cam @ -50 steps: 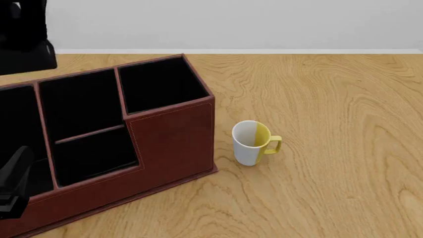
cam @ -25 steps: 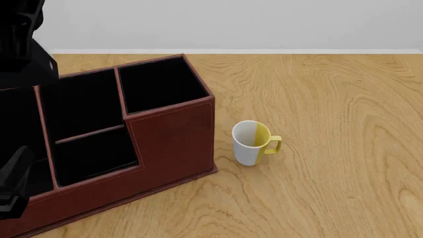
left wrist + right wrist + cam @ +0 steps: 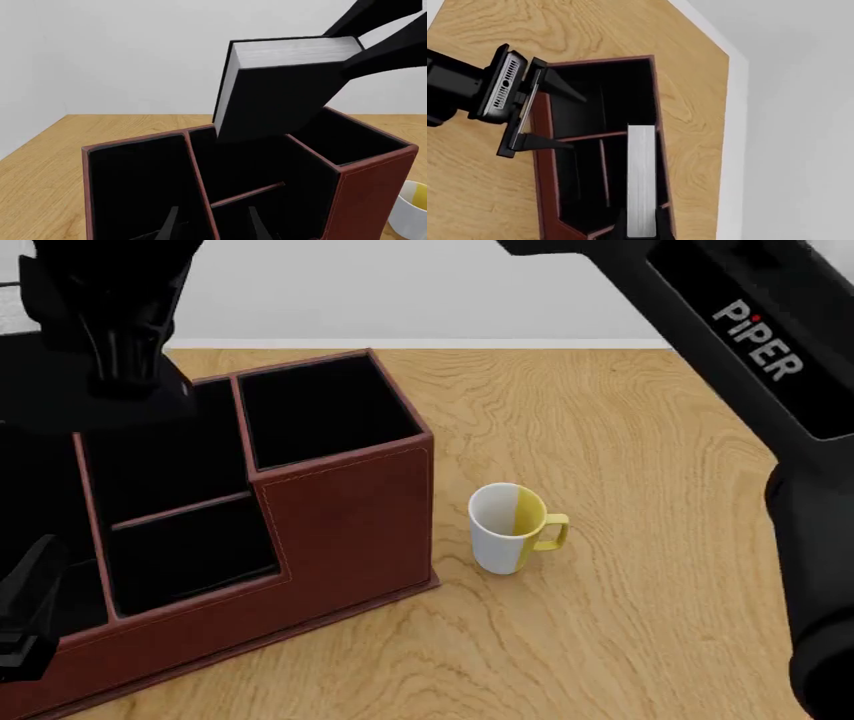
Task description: Pick up the book and place it in the front compartment of the caddy.
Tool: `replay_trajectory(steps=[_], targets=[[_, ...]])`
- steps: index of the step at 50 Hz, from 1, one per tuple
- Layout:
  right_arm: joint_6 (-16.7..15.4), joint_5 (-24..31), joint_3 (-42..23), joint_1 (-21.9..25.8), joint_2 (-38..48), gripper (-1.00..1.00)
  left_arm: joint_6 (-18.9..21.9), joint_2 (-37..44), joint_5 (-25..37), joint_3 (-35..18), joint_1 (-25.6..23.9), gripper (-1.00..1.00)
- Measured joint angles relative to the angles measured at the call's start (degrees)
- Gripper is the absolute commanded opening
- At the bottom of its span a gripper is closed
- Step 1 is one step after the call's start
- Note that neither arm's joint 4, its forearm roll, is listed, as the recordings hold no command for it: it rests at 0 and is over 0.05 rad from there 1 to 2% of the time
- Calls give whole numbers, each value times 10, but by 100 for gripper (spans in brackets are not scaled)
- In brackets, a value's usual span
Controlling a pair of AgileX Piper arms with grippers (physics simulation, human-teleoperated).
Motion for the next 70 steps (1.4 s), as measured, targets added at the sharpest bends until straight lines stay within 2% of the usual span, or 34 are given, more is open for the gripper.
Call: replay_trajectory(steps=[51,70], targets=[[53,-6,-27,-25,67,-100,0,0,0,0,0,100],[64,-1,-93,-50,140,-100,0,0,0,0,0,100]])
